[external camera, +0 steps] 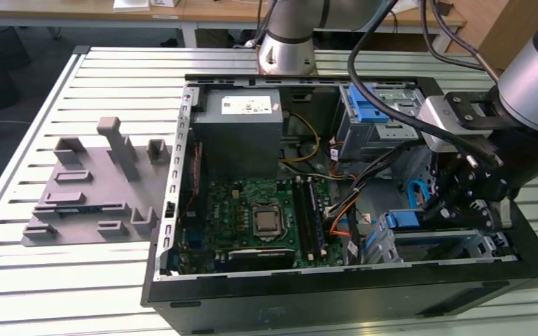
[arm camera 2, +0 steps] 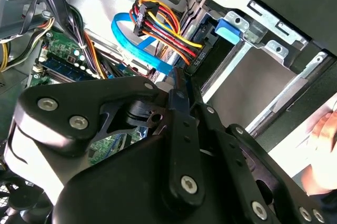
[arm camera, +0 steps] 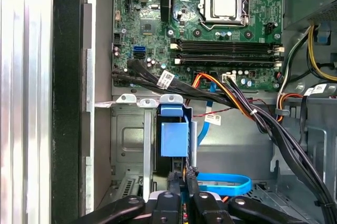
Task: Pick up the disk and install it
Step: 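Insert the second disk wire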
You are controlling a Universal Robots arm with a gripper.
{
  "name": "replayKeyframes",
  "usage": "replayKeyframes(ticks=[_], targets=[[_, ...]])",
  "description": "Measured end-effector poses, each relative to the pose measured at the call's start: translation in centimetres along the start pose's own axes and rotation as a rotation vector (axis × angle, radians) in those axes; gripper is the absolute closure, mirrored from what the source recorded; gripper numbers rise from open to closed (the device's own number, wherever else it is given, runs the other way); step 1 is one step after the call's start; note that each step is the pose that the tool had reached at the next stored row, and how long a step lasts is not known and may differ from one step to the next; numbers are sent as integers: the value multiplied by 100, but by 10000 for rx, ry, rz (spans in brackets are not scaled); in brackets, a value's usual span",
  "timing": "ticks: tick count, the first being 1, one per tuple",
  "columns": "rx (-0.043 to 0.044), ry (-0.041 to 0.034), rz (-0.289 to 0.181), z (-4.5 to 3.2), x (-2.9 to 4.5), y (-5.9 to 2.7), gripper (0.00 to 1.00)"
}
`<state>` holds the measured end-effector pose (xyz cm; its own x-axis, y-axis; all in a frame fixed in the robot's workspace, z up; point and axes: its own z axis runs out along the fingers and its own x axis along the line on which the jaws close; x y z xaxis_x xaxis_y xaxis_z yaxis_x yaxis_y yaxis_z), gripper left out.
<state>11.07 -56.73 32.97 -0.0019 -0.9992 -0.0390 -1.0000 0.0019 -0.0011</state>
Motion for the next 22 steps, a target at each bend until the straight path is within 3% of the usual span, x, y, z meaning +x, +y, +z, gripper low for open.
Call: replayKeyframes(ticks=[1,2,7,17,19,22], targets=[[0,-1,0,1,0,0,83],[0,-3,0,1,0,0,76],[0,-4,-1,-15,-1,0,76],[-39,-4,1,-127,-5,0,76],[-45,-5,1,-139,-5,0,78],[-49,-5,1,-152,-6,0,89]])
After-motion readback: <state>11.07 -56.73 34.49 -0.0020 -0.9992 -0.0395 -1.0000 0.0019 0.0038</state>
